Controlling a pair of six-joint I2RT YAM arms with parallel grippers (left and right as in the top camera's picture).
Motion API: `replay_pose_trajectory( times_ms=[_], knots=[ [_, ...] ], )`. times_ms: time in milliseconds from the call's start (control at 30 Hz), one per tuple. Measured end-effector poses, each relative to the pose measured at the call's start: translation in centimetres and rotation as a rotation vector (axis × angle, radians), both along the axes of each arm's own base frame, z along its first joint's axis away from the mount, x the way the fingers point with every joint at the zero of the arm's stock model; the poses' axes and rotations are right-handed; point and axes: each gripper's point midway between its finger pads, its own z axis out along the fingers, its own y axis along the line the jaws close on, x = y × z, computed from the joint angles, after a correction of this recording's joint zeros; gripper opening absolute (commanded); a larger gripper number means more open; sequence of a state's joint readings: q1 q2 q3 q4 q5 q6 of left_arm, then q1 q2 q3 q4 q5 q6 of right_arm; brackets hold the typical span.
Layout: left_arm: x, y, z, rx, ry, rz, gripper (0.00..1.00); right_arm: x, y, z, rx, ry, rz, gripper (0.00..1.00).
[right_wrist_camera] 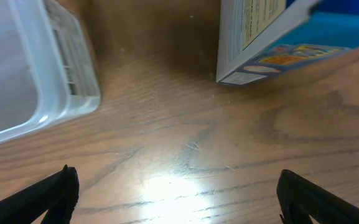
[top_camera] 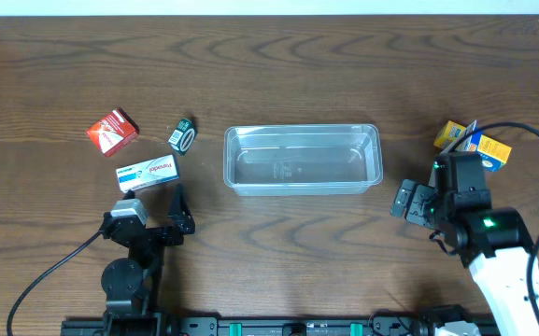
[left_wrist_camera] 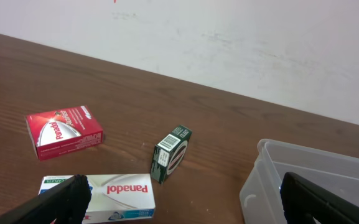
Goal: Pack container
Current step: 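Lower the right gripper and grasp the blue Kool Fever box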
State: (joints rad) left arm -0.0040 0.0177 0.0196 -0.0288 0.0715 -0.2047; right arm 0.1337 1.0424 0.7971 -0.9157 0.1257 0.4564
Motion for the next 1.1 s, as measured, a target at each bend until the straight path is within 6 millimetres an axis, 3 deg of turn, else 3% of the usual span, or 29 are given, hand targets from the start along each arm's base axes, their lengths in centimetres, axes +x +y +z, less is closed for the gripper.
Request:
replay_pose_trajectory(
  times_ms=[267, 633, 900, 1033, 1100],
  knots=[
    [0.0, 0.0, 0.0, 0.000, 0.000, 0.000, 0.98, 0.4, -0.6, -0.2, -0.035, 0.001, -0.014, 0.99],
    [0.0, 0.0, 0.0, 0.000, 0.000, 0.000, 0.98, 2.6, -1.2, 1.0, -0.122, -0.092, 0.070, 0.95],
    [0.0, 0.0, 0.0, 0.000, 0.000, 0.000, 0.98, 3.0, -1.5, 1.5, -0.164, -0.114, 0.108, 0.96],
    [0.0, 0.0, 0.0, 0.000, 0.000, 0.000, 0.98, 3.1, -1.5, 3.0, -0.166, -0.151, 0.109, 0.91],
    [0.0, 0.0, 0.0, 0.000, 0.000, 0.000, 0.98, 3.6, -1.4, 4.8, -0.167, -0.195, 0.108, 0.88]
  ],
)
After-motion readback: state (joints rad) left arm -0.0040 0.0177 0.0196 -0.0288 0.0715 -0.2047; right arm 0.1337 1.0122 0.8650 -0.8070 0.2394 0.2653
